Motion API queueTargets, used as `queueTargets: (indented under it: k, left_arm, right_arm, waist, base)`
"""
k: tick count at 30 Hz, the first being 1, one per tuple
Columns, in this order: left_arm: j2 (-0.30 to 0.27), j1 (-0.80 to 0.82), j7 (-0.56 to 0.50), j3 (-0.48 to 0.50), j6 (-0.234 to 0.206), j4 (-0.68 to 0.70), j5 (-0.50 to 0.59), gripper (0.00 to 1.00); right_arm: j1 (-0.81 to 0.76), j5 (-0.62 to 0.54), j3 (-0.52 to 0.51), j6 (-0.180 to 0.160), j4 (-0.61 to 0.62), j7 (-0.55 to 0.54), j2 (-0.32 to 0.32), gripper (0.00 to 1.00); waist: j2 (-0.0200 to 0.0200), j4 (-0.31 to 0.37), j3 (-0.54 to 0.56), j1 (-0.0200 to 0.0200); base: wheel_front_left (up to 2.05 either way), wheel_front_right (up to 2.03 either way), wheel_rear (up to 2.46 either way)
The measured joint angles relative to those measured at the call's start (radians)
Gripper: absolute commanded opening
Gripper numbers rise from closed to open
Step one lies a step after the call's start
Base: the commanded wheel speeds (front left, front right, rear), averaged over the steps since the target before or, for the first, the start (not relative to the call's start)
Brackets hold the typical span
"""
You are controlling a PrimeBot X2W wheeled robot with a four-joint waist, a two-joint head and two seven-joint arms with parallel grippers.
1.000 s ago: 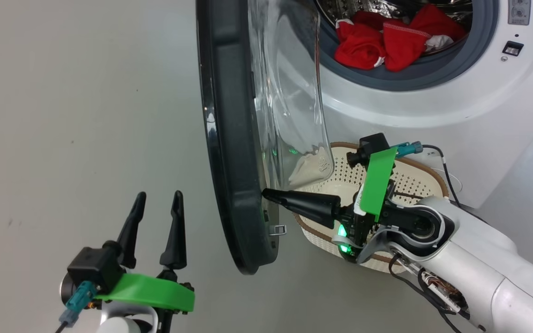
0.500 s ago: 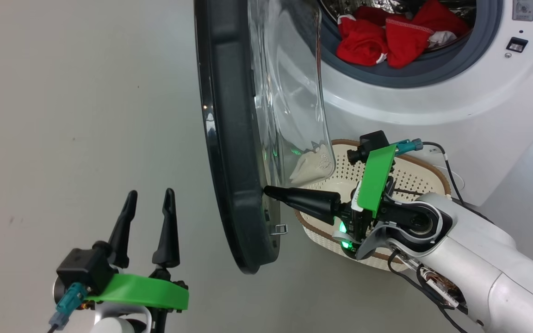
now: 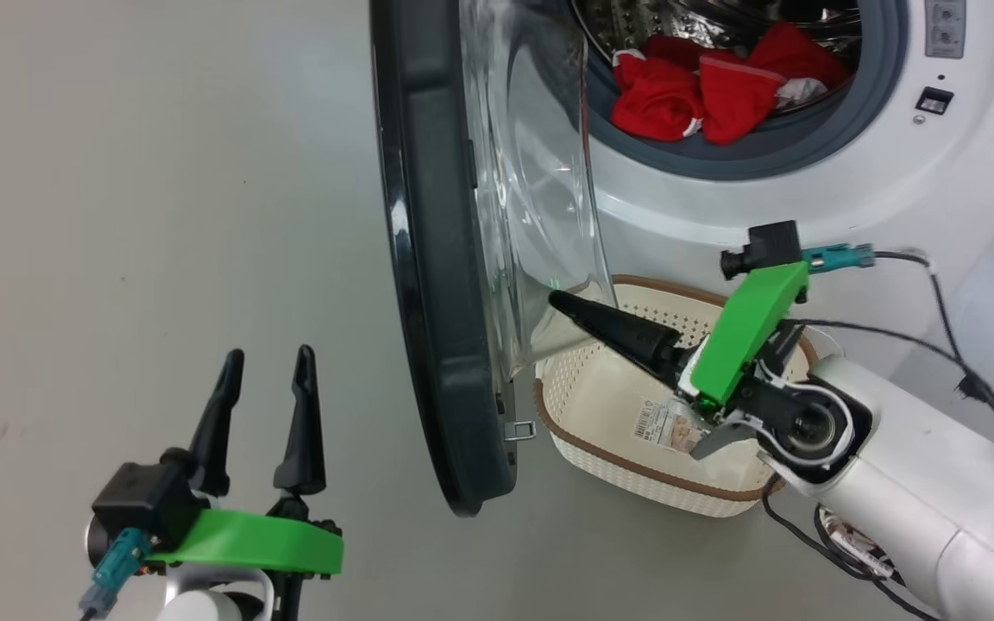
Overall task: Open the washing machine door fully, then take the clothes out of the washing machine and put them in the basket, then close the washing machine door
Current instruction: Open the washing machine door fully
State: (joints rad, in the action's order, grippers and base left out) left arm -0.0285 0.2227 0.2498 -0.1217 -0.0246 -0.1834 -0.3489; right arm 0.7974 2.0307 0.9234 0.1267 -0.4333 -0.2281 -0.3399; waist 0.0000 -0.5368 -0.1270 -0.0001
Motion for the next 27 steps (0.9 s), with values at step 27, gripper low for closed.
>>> queueTargets:
  k: [27]
  left_arm:
    - [-0.004, -0.065, 0.0, 0.019, -0.002, 0.018, 0.033, 1.0]
  right_arm:
    - [-0.088, -1.341, -0.326, 0.0, -0.365, 0.48, 0.044, 1.0]
  waist:
    - [0.0, 0.082, 0.051, 0.0]
  base:
    - [0.0, 0.0, 0.0]
